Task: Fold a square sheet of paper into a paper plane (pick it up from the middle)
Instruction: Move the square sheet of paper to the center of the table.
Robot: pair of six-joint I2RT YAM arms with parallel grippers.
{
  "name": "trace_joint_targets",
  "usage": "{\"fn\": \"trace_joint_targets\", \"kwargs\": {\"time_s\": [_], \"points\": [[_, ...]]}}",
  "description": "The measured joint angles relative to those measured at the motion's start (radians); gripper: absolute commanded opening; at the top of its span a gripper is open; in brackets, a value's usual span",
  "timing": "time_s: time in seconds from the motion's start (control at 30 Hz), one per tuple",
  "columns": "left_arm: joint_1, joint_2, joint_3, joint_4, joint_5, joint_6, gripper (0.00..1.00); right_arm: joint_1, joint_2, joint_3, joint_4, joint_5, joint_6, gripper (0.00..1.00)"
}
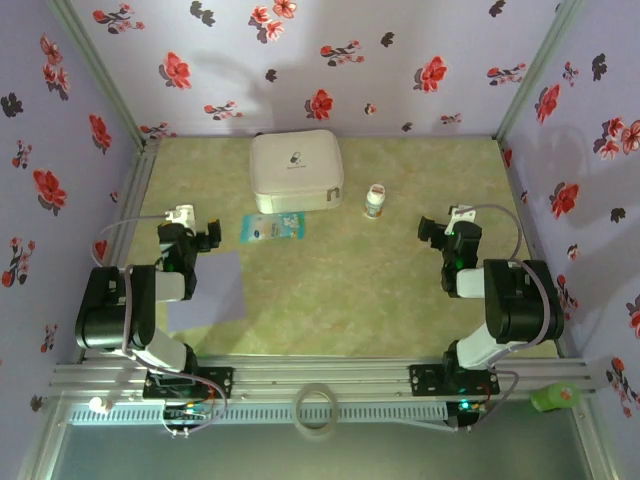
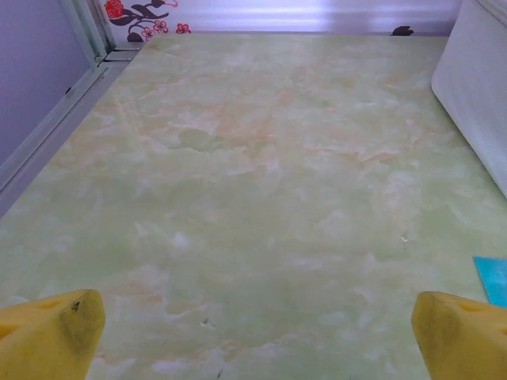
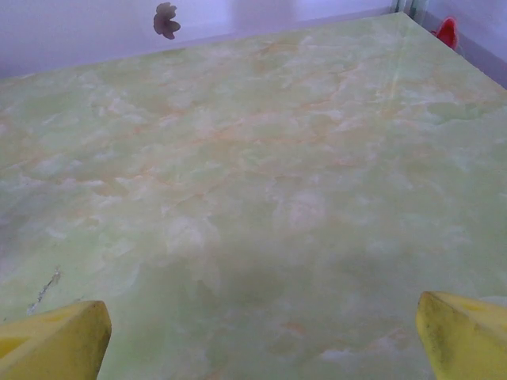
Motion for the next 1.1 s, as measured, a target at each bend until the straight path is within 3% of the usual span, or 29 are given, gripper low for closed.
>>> {"fn": "trace_joint_targets", "kwargs": {"time_s": [1.1], "points": [[0.000,0.000,0.000,0.000,0.000,0.000,1.00,0.000,0.000,0.000,-0.012,0.000,0.000,0.99]]}}
